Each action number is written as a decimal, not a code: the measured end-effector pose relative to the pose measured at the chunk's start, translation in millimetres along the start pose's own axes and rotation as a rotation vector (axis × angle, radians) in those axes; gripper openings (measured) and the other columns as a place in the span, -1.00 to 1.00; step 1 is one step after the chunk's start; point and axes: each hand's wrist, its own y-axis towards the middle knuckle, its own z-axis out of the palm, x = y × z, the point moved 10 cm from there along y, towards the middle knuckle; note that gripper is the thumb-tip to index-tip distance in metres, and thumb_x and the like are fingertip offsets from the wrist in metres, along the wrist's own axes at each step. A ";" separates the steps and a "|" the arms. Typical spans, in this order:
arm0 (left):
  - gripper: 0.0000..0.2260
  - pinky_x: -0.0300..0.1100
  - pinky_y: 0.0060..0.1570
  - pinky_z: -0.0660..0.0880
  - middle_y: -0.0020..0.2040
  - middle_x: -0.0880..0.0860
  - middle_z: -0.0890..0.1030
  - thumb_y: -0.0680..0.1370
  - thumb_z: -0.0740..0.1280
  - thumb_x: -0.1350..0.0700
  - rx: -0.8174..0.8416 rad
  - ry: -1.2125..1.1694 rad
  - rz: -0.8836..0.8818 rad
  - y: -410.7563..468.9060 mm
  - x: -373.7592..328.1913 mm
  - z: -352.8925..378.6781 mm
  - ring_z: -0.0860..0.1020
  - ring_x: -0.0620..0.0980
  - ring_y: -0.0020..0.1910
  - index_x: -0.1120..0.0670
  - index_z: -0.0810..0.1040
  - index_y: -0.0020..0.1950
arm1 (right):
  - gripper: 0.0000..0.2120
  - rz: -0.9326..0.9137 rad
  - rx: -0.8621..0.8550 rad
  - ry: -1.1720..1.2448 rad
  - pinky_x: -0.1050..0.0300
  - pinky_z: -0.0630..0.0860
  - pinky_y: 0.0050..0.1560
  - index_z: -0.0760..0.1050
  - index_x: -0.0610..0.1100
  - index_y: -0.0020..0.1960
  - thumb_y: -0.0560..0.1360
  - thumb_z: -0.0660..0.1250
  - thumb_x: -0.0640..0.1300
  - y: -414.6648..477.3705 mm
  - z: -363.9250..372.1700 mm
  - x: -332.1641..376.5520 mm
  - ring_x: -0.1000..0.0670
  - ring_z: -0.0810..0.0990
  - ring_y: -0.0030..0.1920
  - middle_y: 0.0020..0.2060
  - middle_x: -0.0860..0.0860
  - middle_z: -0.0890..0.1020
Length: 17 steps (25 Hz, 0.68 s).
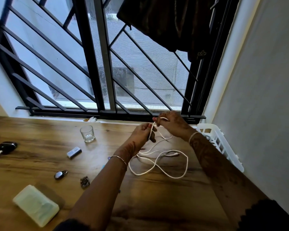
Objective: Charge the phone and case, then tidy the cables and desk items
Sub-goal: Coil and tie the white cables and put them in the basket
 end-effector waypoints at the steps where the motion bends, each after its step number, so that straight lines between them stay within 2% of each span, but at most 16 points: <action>1: -0.73 -0.15 -0.24 0.41 -0.47 0.01 0.47 0.65 0.08 0.22 0.056 -0.080 -0.025 -3.9 -2.9 5.6 0.41 0.01 -0.39 0.16 0.52 -0.14 | -0.80 0.027 -0.069 0.092 0.15 0.46 -0.10 0.61 -0.14 -0.26 0.49 0.37 -0.08 1.1 -11.1 -4.0 0.02 0.59 -0.21 -0.25 -0.11 0.67; 3: -0.70 -0.15 -0.13 0.55 -0.48 -0.02 0.37 0.67 0.04 0.19 0.183 -0.341 -0.102 -15.8 -8.2 19.2 0.35 -0.11 -0.49 0.20 0.51 -0.12 | -0.77 0.063 -0.145 0.184 0.23 0.43 -0.22 0.61 -0.19 -0.24 0.50 0.37 -0.07 1.8 -24.0 -9.0 0.11 0.53 -0.31 -0.36 -0.03 0.61; 5: -0.66 -0.19 -0.16 0.58 -0.51 -0.07 0.31 0.68 0.03 0.09 0.240 -0.585 -0.142 -22.5 -18.0 28.5 0.27 -0.17 -0.56 0.19 0.51 -0.12 | -0.77 0.096 -0.131 0.233 0.34 0.36 -0.34 0.60 -0.20 -0.18 0.53 0.33 -0.06 2.1 -17.9 -13.4 0.18 0.45 -0.40 -0.42 0.06 0.53; 8: -0.66 -0.25 -0.16 0.45 -0.51 -0.06 0.30 0.67 0.01 0.08 0.162 -0.857 -0.138 -16.5 -35.1 25.8 0.25 -0.16 -0.59 0.14 0.41 -0.21 | -0.77 0.239 -0.038 0.288 0.35 0.29 -0.49 0.57 -0.24 0.02 0.59 0.20 -0.12 -1.4 10.3 -26.1 0.11 0.34 -0.45 -0.42 0.02 0.43; 9: -0.67 -0.27 -0.21 0.43 -0.49 -0.04 0.32 0.67 0.00 0.09 0.121 -0.921 -0.123 -12.1 -39.9 22.8 0.29 -0.15 -0.59 0.13 0.38 -0.23 | -0.78 0.285 0.010 0.299 0.36 0.27 -0.53 0.55 -0.24 0.05 0.60 0.18 -0.16 -3.8 20.3 -29.5 0.09 0.32 -0.46 -0.41 0.00 0.42; 11: -0.69 -0.24 -0.28 0.52 -0.45 0.02 0.47 0.68 0.01 0.12 0.003 -0.973 -0.091 -4.2 -43.3 12.5 0.47 -0.10 -0.54 0.15 0.38 -0.20 | -0.83 0.319 0.089 0.283 0.35 0.26 -0.57 0.53 -0.20 0.00 0.59 0.17 -0.18 -8.1 32.2 -28.2 0.07 0.31 -0.47 -0.40 -0.03 0.41; 13: -0.72 -0.15 -0.23 0.57 -0.35 0.07 0.65 0.68 0.01 0.13 -0.097 -0.929 -0.046 2.4 -43.8 2.8 0.64 -0.04 -0.38 0.17 0.41 -0.12 | -0.85 0.302 0.190 0.265 0.29 0.24 -0.53 0.48 -0.17 -0.11 0.58 0.19 -0.15 -10.4 40.5 -19.5 0.06 0.29 -0.47 -0.40 -0.05 0.39; 14: -0.75 -0.12 -0.19 0.55 -0.26 0.09 0.69 0.68 0.01 0.12 -0.127 -0.845 -0.030 5.1 -44.4 -0.1 0.67 -0.02 -0.28 0.16 0.40 -0.08 | -0.83 0.291 0.244 0.242 0.27 0.24 -0.51 0.48 -0.16 -0.15 0.58 0.19 -0.14 -11.7 43.9 -13.9 0.05 0.29 -0.47 -0.40 -0.05 0.39; 15: -0.77 -0.10 -0.18 0.54 -0.17 0.11 0.69 0.68 0.02 0.11 -0.155 -0.721 -0.017 7.0 -45.2 -2.7 0.67 0.00 -0.19 0.17 0.39 -0.03 | -0.81 0.289 0.280 0.205 0.28 0.25 -0.52 0.51 -0.16 -0.17 0.56 0.21 -0.14 -12.8 45.4 -10.5 0.05 0.30 -0.46 -0.40 -0.04 0.40; 17: -0.79 -0.07 -0.23 0.50 -0.05 0.18 0.65 0.68 0.04 0.09 -0.238 -0.254 0.059 7.6 -49.3 -12.0 0.63 0.09 -0.11 0.21 0.37 0.04 | -0.82 0.304 0.264 0.161 0.28 0.25 -0.53 0.57 -0.15 -0.23 0.51 0.27 -0.16 -12.7 38.3 -7.9 0.05 0.32 -0.46 -0.43 0.00 0.43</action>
